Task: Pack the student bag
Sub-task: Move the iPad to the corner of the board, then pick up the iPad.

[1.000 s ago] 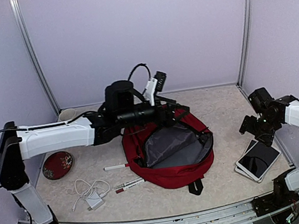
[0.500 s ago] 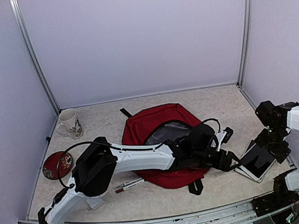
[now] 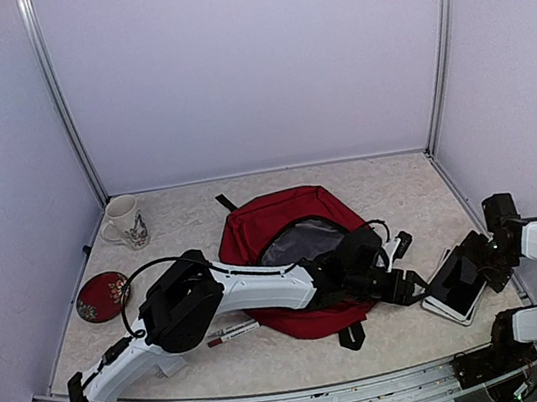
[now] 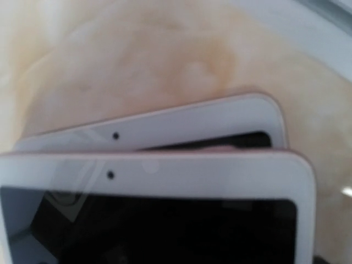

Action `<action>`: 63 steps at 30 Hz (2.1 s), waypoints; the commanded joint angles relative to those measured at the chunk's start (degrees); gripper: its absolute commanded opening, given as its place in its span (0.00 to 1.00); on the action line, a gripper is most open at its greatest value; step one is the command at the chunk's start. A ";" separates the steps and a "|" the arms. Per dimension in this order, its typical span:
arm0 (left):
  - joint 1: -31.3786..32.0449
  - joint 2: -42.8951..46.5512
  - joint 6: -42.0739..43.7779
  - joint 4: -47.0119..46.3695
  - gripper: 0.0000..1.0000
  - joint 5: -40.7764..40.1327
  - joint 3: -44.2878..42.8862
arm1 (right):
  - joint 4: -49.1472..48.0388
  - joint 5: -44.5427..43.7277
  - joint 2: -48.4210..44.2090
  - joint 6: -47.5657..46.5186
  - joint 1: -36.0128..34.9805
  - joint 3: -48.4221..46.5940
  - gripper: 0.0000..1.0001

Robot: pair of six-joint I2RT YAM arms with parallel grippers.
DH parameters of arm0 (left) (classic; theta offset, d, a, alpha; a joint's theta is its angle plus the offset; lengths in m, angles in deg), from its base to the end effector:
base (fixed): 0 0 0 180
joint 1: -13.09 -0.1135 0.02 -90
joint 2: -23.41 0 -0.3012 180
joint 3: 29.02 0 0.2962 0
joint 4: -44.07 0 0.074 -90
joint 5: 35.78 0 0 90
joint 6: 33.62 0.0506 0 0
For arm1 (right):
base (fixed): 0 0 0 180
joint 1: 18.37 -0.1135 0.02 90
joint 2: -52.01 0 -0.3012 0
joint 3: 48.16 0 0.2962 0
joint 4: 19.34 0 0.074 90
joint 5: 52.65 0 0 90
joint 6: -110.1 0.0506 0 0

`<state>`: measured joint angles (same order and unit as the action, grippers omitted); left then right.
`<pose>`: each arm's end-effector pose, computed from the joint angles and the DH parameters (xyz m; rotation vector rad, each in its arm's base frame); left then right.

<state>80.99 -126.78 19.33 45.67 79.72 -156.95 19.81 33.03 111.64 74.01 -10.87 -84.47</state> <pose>0.2300 -0.6243 0.1026 0.9436 2.1388 -1.5131 0.1951 -0.0295 0.1457 1.3826 2.2798 0.1649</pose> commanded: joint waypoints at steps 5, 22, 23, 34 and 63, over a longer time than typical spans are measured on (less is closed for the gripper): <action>-3.56 2.60 -0.76 -6.30 0.72 -1.10 9.18 | -17.50 20.99 1.26 -8.97 0.23 4.18 0.87; -6.89 12.09 -0.77 -16.53 0.72 4.40 27.99 | -5.66 16.01 1.54 -10.44 -15.79 -3.62 0.69; -6.82 12.69 -0.58 -16.96 0.72 3.00 29.10 | -4.18 16.08 0.57 -11.15 -15.75 -3.60 0.69; -6.81 16.08 -1.67 -19.15 0.56 -6.73 34.89 | -0.78 19.61 -0.83 -14.29 -15.79 -3.56 0.52; -3.40 13.37 5.48 -13.68 0.48 -13.95 28.48 | 2.88 12.30 1.93 -22.35 -16.11 -10.03 0.67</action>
<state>75.84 -112.14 20.75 29.17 68.31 -125.63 15.90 55.37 116.93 52.35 -26.52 -91.00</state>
